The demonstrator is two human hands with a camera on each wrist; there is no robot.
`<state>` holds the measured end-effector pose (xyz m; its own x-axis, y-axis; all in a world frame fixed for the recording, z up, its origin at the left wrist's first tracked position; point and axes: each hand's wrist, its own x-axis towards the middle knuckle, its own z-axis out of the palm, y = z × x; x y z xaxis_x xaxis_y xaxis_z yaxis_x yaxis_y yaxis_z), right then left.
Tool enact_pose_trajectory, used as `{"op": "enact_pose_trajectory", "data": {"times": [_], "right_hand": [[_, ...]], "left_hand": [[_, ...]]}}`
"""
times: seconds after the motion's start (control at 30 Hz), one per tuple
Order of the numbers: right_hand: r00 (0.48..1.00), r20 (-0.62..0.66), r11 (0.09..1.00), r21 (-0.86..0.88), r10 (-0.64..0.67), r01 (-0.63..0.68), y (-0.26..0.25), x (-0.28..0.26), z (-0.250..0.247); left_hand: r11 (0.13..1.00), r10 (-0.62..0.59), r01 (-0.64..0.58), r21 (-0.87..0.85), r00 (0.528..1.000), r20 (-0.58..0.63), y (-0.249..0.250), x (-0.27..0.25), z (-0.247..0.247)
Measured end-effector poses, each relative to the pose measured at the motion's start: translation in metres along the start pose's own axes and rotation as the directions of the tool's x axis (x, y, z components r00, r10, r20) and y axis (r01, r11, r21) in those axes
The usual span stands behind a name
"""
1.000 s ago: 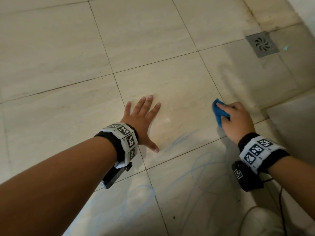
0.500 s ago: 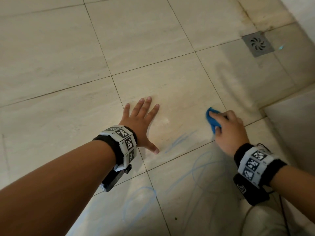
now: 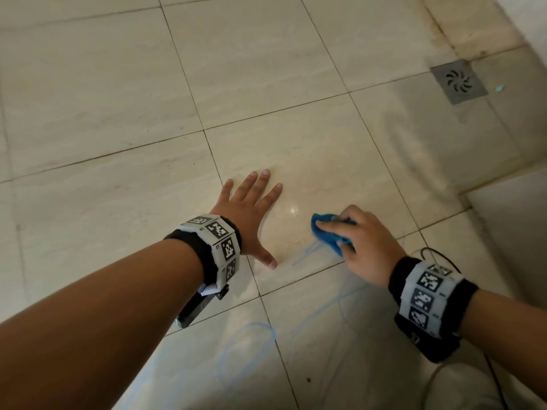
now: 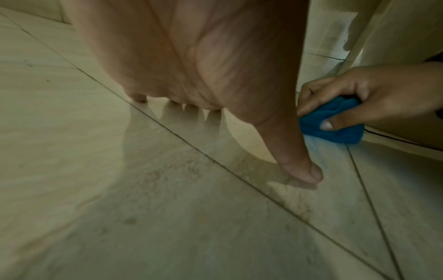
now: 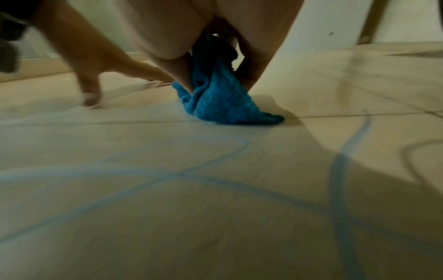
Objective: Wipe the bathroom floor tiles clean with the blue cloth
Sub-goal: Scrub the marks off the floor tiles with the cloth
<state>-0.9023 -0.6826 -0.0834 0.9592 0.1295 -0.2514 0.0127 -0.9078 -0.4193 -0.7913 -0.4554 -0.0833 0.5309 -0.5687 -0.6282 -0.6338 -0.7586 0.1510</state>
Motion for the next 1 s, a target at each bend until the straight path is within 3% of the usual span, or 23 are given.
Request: {"op": "enact_pose_trajectory", "data": {"times": [0.1,0.17,0.27,0.33,0.4,0.47,0.53,0.6,0.7,0.77,0.83,0.9,1.0], "right_hand": [[0.967,-0.127,0.975,0.013,0.222,-0.222,0.024,0.022,-0.013],[0.949,-0.144,0.958,-0.016,0.281,-0.286,0.021,0.024,-0.014],[1.000,-0.023,1.000,-0.024,0.017,-0.018,-0.016,0.004,0.003],[0.986,0.086,0.989,-0.009,-0.143,0.144,-0.027,-0.004,0.009],[0.992,0.095,0.996,0.001,-0.087,0.087,-0.017,0.011,0.000],[0.995,-0.011,0.995,-0.003,0.097,-0.097,0.005,0.030,-0.012],[0.980,-0.059,0.981,-0.023,0.191,-0.192,0.011,0.036,-0.017],[0.994,-0.038,0.995,-0.025,0.098,-0.099,-0.007,0.026,-0.010],[0.976,0.110,0.983,0.024,-0.185,0.184,-0.038,0.004,0.007],[0.971,0.166,0.982,0.096,-0.175,0.161,-0.037,0.016,0.002],[0.995,0.103,0.989,0.148,-0.020,0.004,-0.023,0.030,-0.005],[0.999,0.022,0.990,0.128,0.050,-0.052,-0.020,0.033,-0.005],[0.980,0.123,0.987,0.041,-0.157,0.153,-0.040,0.011,0.010]], "left_hand": [[1.000,0.000,0.000,0.014,1.000,0.006,-0.003,-0.004,0.002],[1.000,0.001,-0.001,0.012,1.000,0.010,-0.003,-0.005,0.002],[1.000,-0.002,0.002,0.008,1.000,0.013,-0.003,-0.004,0.000],[1.000,-0.005,0.005,0.006,1.000,0.010,-0.004,-0.005,0.001],[1.000,-0.005,0.005,0.001,1.000,0.010,-0.003,-0.006,0.002],[1.000,-0.007,0.007,-0.003,1.000,0.004,-0.004,-0.006,0.003],[1.000,-0.005,0.005,-0.003,1.000,0.002,-0.004,-0.006,0.002],[1.000,-0.002,0.002,-0.009,1.000,0.003,-0.004,-0.004,0.003],[1.000,-0.007,0.007,0.000,1.000,-0.004,-0.005,-0.004,0.004],[1.000,-0.001,0.001,0.002,1.000,-0.006,-0.005,-0.005,0.005],[1.000,-0.002,0.002,0.002,1.000,-0.018,-0.005,-0.004,0.005],[1.000,0.000,0.000,0.003,1.000,-0.022,-0.005,-0.004,0.005],[1.000,0.001,-0.001,-0.002,1.000,-0.023,-0.005,-0.004,0.006]]}}
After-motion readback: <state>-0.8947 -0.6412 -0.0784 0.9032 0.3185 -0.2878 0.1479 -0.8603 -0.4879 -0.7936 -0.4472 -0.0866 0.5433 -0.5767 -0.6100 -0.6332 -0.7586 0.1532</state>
